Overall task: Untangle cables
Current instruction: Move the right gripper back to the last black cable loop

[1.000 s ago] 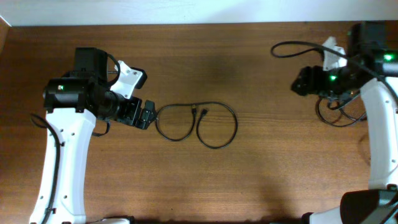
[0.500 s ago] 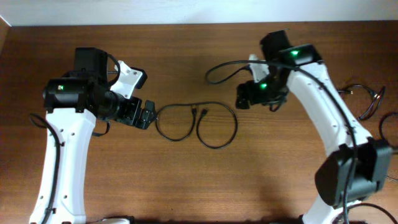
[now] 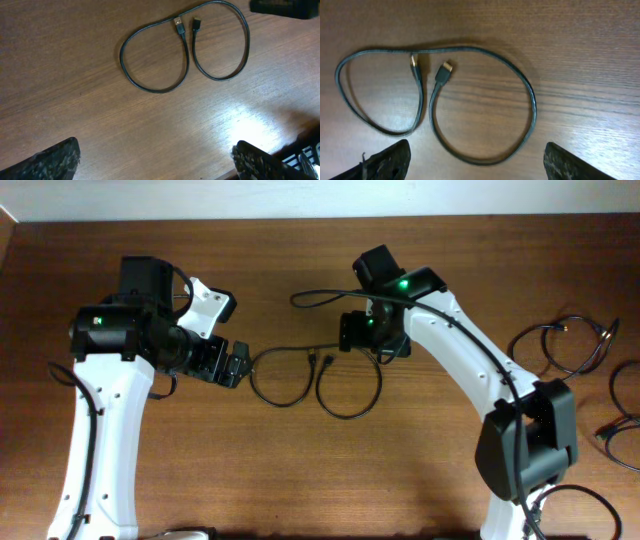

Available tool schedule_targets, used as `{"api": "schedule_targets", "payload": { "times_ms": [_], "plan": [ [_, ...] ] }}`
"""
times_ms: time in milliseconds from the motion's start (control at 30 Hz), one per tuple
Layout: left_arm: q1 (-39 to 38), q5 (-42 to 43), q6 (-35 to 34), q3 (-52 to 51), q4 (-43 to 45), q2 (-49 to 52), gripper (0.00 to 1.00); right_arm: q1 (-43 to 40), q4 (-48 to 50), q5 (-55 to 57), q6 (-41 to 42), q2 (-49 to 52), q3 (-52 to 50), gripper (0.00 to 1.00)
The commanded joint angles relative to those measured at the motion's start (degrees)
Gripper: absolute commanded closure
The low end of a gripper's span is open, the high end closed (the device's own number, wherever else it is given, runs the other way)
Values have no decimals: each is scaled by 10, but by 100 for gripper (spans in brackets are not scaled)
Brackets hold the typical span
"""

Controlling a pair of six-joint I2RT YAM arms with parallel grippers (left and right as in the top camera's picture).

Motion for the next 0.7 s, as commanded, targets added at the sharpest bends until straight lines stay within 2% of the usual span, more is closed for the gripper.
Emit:
{"api": "schedule_targets", "payload": {
  "times_ms": [0, 667],
  "plan": [
    [3, 8, 9, -2, 0, 3, 1, 19, 15, 18, 53, 26, -8, 16],
    [3, 8, 9, -2, 0, 3, 1, 105, 103, 30, 107, 167, -8, 16]
  ]
}}
